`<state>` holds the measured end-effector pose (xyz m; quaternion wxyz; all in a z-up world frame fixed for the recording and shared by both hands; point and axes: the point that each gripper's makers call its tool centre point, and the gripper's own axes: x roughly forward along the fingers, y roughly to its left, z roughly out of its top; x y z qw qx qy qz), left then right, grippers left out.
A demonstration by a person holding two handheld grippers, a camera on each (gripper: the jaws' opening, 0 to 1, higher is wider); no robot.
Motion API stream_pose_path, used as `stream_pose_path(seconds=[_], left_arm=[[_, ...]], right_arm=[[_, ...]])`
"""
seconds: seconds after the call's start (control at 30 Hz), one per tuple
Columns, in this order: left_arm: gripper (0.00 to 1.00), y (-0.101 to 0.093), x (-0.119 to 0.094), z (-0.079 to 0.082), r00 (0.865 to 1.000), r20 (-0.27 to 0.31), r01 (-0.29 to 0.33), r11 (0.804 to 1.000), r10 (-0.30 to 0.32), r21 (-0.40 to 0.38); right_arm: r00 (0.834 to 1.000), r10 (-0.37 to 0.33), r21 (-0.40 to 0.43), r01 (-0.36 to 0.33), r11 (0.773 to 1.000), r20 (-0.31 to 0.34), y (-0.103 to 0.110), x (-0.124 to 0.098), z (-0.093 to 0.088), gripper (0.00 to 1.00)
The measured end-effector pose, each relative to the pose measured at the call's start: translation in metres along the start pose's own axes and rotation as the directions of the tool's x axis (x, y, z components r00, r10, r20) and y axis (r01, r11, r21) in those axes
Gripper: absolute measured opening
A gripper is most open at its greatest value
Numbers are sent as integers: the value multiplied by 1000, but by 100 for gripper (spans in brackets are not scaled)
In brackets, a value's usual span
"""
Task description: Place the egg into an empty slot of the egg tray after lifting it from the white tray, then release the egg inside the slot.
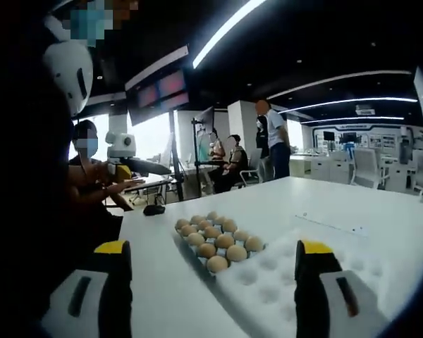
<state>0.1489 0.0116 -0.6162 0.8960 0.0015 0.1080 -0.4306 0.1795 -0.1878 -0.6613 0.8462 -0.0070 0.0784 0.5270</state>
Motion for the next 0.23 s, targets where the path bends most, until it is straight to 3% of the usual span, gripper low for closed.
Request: stream_pose_path(seconds=[0.23], left_arm=[[69,-4,1,1,1000,-1,0,1000,0,6]], right_arm=[[1000,6,4,-6,1000,-3,0,-4,-1,99]])
